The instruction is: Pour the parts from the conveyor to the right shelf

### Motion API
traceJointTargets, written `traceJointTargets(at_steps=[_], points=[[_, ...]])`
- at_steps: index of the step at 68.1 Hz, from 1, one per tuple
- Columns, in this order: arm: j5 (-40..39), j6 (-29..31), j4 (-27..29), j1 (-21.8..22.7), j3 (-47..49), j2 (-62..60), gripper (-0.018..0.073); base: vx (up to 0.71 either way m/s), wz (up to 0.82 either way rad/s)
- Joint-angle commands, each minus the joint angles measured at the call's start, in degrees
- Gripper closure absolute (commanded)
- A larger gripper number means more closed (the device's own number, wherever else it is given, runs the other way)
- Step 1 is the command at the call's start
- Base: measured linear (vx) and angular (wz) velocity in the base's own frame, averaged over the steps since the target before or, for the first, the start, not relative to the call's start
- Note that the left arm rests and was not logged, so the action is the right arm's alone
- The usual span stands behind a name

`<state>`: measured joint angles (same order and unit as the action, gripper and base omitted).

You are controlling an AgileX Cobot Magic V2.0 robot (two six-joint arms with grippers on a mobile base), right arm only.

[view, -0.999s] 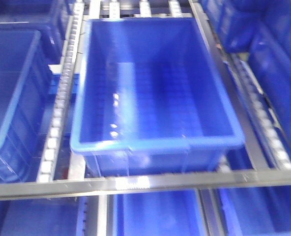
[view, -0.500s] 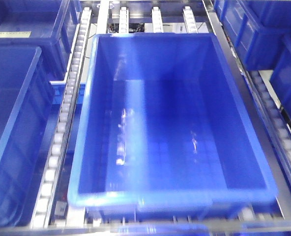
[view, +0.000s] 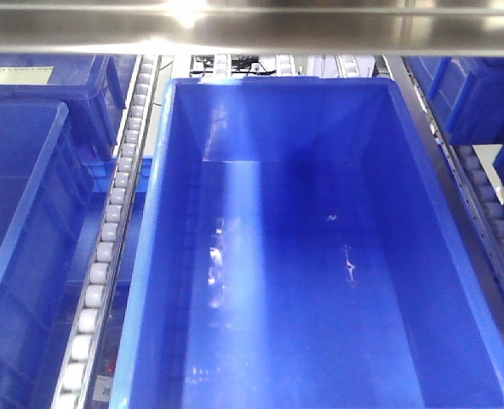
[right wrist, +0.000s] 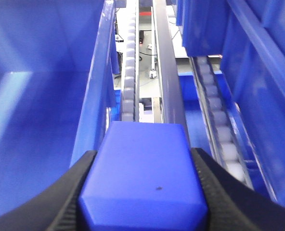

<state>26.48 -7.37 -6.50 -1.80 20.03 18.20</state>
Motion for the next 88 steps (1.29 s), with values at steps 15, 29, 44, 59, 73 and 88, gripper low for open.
traceJointTargets(at_steps=[15,29,44,59,73,88], points=[[-4.54,0.12,-0.72,0.05,1.65,0.71,0.0562,0.08,0.03],[-4.54,0.12,-0.72,0.05,1.65,0.71,0.0562,0.04,0.03],[-4.54,0.12,-0.72,0.05,1.65,0.71,0.0562,0.0,0.0],[-4.54,0.12,-0.72,0.05,1.65,0.71,0.0562,0.0,0.0],[-4.57,0.12,-0.72,0.05,1.65,0.7,0.0562,0.0,0.0],[-4.57,0.12,-0.72,0.05,1.65,0.7,0.0562,0.0,0.0]])
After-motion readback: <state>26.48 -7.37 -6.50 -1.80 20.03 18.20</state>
